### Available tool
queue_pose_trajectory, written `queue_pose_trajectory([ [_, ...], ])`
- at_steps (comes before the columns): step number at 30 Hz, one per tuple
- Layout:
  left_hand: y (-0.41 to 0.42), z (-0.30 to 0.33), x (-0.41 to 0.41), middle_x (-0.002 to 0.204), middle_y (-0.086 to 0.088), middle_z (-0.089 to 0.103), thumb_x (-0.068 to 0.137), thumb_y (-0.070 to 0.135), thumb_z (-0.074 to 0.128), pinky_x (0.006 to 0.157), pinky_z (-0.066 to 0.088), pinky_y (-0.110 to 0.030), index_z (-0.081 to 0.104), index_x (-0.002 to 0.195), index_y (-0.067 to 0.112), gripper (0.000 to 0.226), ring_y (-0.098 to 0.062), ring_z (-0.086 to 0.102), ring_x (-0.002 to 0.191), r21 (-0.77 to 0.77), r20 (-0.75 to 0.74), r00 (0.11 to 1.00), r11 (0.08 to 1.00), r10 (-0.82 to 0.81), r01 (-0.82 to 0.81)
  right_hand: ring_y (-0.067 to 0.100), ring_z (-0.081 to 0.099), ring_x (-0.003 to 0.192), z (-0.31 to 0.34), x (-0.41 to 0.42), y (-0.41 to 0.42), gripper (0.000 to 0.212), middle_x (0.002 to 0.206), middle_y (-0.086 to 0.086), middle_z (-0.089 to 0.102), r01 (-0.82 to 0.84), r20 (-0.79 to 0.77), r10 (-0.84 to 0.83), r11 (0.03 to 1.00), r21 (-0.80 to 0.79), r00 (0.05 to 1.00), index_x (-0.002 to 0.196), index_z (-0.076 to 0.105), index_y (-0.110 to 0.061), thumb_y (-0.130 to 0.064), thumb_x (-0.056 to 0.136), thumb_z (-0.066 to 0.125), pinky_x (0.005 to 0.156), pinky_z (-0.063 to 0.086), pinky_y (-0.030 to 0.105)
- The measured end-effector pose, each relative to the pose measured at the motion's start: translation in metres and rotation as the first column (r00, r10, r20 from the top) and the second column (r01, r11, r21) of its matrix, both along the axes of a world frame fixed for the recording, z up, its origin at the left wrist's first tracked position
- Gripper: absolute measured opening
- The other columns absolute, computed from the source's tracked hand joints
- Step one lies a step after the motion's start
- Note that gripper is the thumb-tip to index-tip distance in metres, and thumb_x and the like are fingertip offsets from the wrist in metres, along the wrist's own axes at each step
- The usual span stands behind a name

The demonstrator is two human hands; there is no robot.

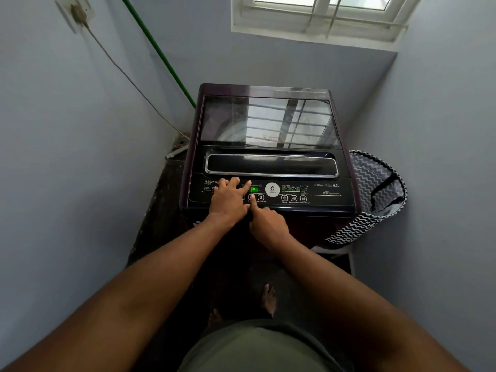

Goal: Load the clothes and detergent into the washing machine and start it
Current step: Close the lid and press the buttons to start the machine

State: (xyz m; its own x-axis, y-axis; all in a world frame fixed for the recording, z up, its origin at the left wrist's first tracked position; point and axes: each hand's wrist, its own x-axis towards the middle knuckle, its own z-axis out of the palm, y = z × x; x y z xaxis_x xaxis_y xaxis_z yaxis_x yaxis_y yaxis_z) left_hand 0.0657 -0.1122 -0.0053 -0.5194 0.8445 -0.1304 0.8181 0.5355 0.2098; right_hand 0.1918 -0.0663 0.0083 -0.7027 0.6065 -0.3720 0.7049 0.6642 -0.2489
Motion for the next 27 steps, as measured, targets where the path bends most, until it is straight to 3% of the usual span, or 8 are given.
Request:
queue_pose_trajectory([
  [3,0.009,0.010,0.011,0.151,-0.005,0.037,0.089,0.051,0.062,0.112,0.035,-0.050,0.032,0.152,0.033,0.071,-0.030,0.034,0.135,-0.008,-0.082,0.995,0.998,-0.058,0.058,0.037,0.061,0.107,0.008,0.013,0.010,0.074,0.118,0.017,0.061,0.024,-0.025,-0.024,1.000,0.003,0.999,0.158,0.010,-0.030,-0.023,0.095,0.048,0.081,0.048,0.043],
  [8,0.004,-0.002,0.011,0.155,-0.007,0.034,0.088,0.043,0.065,0.120,0.025,-0.039,0.032,0.152,0.013,0.077,-0.026,0.029,0.143,0.043,-0.090,0.991,0.993,-0.103,0.107,0.038,0.062,0.107,0.018,0.007,0.019,0.055,0.118,0.016,0.063,0.006,-0.066,-0.002,0.998,0.059,0.998,0.150,0.036,-0.029,-0.027,0.096,0.046,0.080,0.048,0.043],
  [11,0.011,-0.001,0.015,0.157,-0.006,0.032,0.088,0.034,0.064,0.122,0.019,-0.034,0.030,0.152,0.010,0.077,-0.021,0.026,0.146,0.081,-0.058,0.980,0.978,-0.190,0.194,0.037,0.062,0.107,0.023,0.011,0.031,0.052,0.117,0.015,0.063,0.016,-0.038,-0.013,0.997,0.079,0.999,0.147,0.042,-0.026,-0.026,0.095,0.048,0.082,0.049,0.043],
  [17,0.017,-0.003,0.020,0.156,-0.003,0.034,0.088,0.043,0.065,0.120,0.027,-0.036,0.032,0.152,0.012,0.079,-0.020,0.028,0.144,0.105,-0.033,0.982,0.977,-0.185,0.187,0.035,0.061,0.109,0.027,0.016,0.039,0.047,0.118,0.015,0.062,0.000,0.003,0.000,1.000,0.025,1.000,0.143,0.046,-0.027,-0.027,0.096,0.048,0.086,0.049,0.043],
  [21,0.016,-0.007,0.014,0.154,0.000,0.038,0.086,0.046,0.068,0.117,0.031,-0.037,0.036,0.151,0.015,0.079,-0.020,0.031,0.141,0.119,-0.033,0.980,0.972,-0.198,0.201,0.033,0.062,0.103,0.025,0.003,0.044,0.034,0.114,0.013,0.063,-0.001,0.010,0.001,1.000,-0.009,1.000,0.124,0.060,-0.014,-0.032,0.096,0.053,0.080,0.049,0.040],
  [24,0.019,-0.007,0.012,0.150,0.000,0.045,0.084,0.040,0.070,0.114,0.035,-0.037,0.042,0.148,0.015,0.074,-0.021,0.037,0.136,0.144,-0.006,0.983,0.972,-0.184,0.183,0.034,0.062,0.097,0.024,-0.005,0.046,0.032,0.110,0.016,0.063,-0.037,-0.002,0.037,0.996,-0.086,0.999,0.111,0.060,-0.006,-0.033,0.095,0.055,0.080,0.050,0.041],
  [27,0.017,-0.011,0.010,0.147,-0.002,0.048,0.084,0.028,0.066,0.108,0.040,-0.038,0.044,0.146,0.015,0.067,-0.023,0.045,0.126,0.166,-0.011,0.980,0.966,-0.199,0.198,0.036,0.062,0.096,0.025,-0.013,0.045,0.029,0.112,0.021,0.063,-0.121,-0.002,0.123,0.979,-0.163,0.992,0.114,0.060,-0.001,-0.023,0.096,0.051,0.083,0.052,0.044],
])
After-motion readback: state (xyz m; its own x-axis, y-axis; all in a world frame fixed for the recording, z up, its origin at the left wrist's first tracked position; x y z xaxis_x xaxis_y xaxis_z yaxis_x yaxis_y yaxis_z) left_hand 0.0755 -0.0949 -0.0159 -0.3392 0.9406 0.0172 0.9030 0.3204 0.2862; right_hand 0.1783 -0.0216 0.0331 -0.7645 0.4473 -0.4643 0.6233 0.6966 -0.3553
